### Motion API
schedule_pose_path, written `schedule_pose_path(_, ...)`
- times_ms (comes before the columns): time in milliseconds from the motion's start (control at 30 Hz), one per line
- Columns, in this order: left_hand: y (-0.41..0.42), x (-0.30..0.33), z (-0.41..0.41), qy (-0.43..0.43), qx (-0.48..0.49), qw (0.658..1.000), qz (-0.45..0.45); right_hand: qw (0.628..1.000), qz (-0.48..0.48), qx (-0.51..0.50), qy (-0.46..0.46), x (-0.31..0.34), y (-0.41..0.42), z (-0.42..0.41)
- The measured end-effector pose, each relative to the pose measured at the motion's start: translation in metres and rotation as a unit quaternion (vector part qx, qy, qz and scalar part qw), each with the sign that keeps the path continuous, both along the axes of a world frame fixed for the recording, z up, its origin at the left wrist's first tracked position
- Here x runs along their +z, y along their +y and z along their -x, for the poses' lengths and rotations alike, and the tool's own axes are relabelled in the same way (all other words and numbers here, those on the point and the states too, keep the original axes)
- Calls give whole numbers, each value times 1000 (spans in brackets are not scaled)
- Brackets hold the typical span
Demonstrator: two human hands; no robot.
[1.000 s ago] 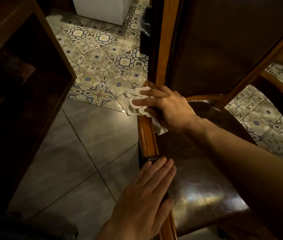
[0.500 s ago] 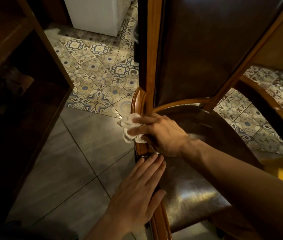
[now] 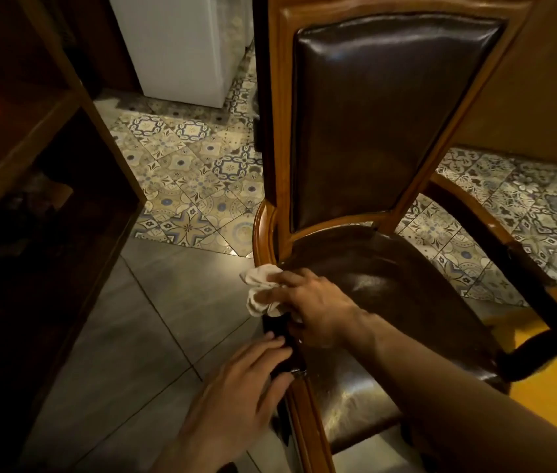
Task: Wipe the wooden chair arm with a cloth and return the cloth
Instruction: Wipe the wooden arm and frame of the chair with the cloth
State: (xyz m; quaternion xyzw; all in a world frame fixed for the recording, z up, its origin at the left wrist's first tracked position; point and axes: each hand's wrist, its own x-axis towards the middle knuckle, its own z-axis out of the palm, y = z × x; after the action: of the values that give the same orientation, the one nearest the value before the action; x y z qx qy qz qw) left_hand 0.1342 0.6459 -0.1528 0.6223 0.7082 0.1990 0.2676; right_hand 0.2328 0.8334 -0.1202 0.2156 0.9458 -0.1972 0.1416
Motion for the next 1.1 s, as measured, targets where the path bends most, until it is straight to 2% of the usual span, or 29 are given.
schedule_pose_path(100, -2, 28, 15, 4, 51, 998, -31, 999, -21, -36, -13, 21, -4, -3)
schedule_pose_path(200, 14, 47, 27, 15, 64, 997, -45, 996, 10, -77, 45, 41, -19, -17)
schedule_pose_path(333, 25, 46, 32, 24, 4, 1000, -11, 979, 107, -131, 116, 47, -52, -40)
schedule_pose_path(433, 40, 69, 30, 5, -42, 999, 1, 954, 149, -201, 165, 79, -55, -56)
schedule_pose_path(533, 61, 101, 26, 18, -49, 999, -10, 950, 112, -236, 172, 115, -45, -76)
schedule_pose_path(700, 107, 173, 17, 79, -90, 992, -46, 952, -11, -269, 145, 178, -24, -101)
schedule_pose_path(967, 177, 300, -25, 154, -164, 965, -137, 901, -174, -349, 188, 276, -7, -140)
schedule_pose_path(1100, 203, 337, -53, 165, -201, 950, -176, 874, -221, -375, 214, 308, -2, -166)
